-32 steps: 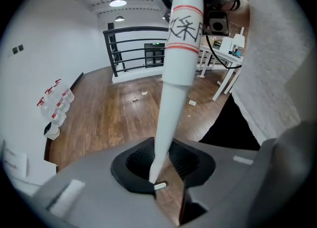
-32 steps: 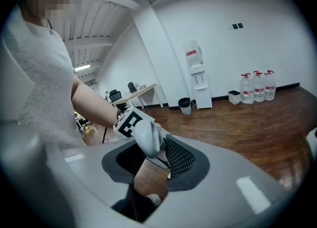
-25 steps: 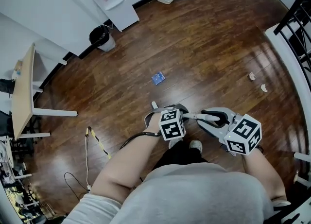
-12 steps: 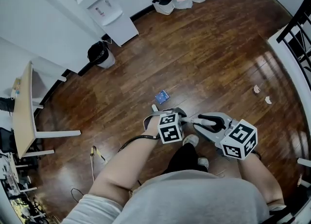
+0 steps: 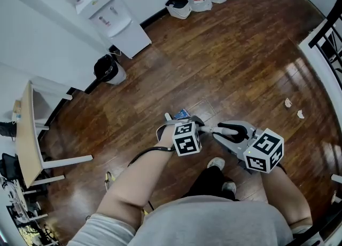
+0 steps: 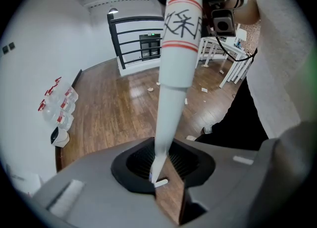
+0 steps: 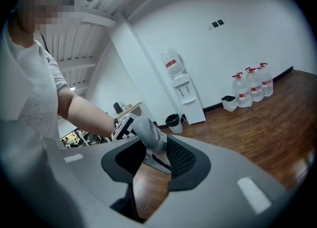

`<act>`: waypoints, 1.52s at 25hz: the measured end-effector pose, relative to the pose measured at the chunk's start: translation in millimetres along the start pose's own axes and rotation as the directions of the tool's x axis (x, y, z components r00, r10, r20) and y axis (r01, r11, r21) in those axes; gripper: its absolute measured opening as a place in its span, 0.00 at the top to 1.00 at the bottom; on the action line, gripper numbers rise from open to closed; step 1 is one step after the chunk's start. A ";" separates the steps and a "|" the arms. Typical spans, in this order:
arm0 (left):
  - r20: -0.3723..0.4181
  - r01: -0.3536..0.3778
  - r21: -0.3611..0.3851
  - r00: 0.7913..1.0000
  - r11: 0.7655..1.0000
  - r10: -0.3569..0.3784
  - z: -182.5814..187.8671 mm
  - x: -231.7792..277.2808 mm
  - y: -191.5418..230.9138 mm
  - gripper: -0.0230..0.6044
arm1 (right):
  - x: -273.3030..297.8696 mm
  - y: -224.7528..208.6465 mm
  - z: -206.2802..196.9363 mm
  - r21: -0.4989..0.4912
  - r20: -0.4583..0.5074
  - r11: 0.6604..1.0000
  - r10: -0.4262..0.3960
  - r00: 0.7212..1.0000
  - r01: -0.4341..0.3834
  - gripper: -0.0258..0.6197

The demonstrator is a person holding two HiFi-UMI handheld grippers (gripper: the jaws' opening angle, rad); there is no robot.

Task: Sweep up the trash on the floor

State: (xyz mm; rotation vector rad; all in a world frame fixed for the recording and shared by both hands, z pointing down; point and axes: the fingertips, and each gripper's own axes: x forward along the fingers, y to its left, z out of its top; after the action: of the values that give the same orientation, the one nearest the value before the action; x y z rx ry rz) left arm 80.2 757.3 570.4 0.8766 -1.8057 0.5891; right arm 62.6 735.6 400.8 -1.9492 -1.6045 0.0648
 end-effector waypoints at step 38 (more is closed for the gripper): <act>0.136 0.089 0.343 0.980 0.935 -0.143 308.4 134.9 -147.8 0.83 | -341.6 -45.5 -124.4 0.162 0.131 0.918 -0.385 0.914 0.363 0.77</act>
State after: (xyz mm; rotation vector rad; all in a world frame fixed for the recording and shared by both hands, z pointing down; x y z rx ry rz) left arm -11.6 401.5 578.4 1.2849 -1.8074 0.7833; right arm -17.9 378.3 410.6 -1.5369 -2.0013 0.1735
